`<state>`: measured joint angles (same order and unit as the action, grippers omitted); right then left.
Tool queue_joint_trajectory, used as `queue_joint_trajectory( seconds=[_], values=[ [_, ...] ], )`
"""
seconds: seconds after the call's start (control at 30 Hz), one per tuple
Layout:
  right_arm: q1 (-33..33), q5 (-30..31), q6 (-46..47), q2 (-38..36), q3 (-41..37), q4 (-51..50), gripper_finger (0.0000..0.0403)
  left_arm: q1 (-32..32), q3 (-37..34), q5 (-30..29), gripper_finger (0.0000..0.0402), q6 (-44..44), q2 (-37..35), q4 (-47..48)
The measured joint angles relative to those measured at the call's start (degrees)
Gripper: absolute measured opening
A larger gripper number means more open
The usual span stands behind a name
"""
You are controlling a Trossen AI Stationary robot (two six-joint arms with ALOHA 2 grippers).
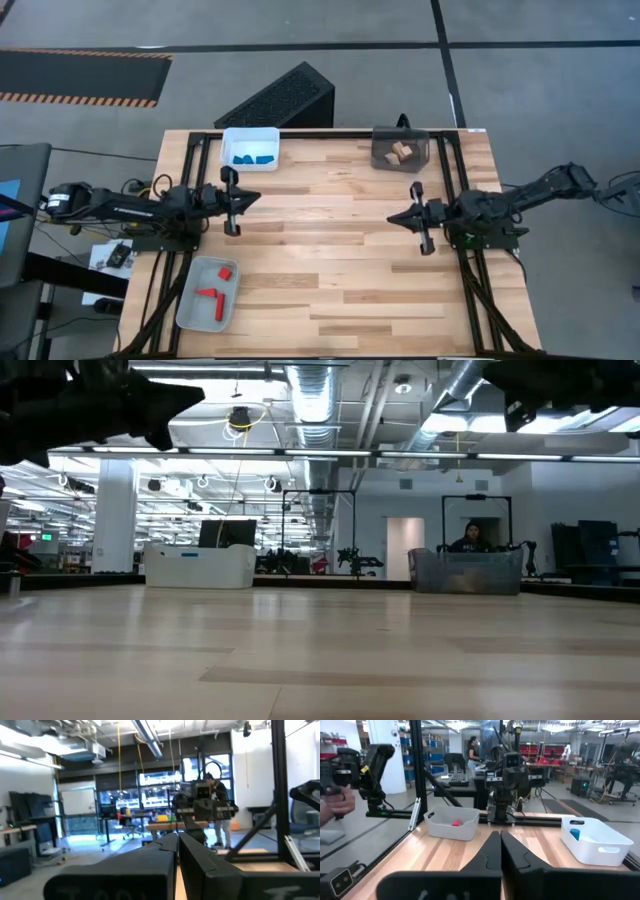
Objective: Sort & place blocks by color
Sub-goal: Return to Home Position
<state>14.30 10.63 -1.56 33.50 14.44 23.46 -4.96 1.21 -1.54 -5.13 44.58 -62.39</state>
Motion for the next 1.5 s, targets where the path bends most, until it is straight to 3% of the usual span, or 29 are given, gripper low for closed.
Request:
queue_joint_trajectory(
  seconds=[0.33, 0.6, 0.9, 1.23, 1.5],
  values=[
    [0.64, 0.02, -1.94, -6.57, -5.63, 0.18, 0.0008, -0.15, -0.37, -1.32, 0.0002, 1.97, -13.29, 24.42],
    [0.57, 0.02, -1.94, -10.90, -10.52, 1.78, 0.0005, -0.12, -0.37, -1.30, 0.0000, 1.86, -25.39, 37.52],
    [0.57, -0.02, -1.92, -17.19, -13.80, 1.24, 0.0005, -0.12, -0.37, -1.26, 0.0000, 1.12, -36.11, 48.70],
    [0.61, -0.04, -1.51, -24.21, -13.80, -8.62, 0.0005, -0.12, -0.36, -0.44, 0.0000, 1.17, -44.29, 59.25],
    [0.62, -0.05, 0.07, -32.81, -13.82, -19.70, 0.0006, -0.12, -0.32, 1.22, 0.0000, 1.69, -44.37, 61.81]
  ],
)
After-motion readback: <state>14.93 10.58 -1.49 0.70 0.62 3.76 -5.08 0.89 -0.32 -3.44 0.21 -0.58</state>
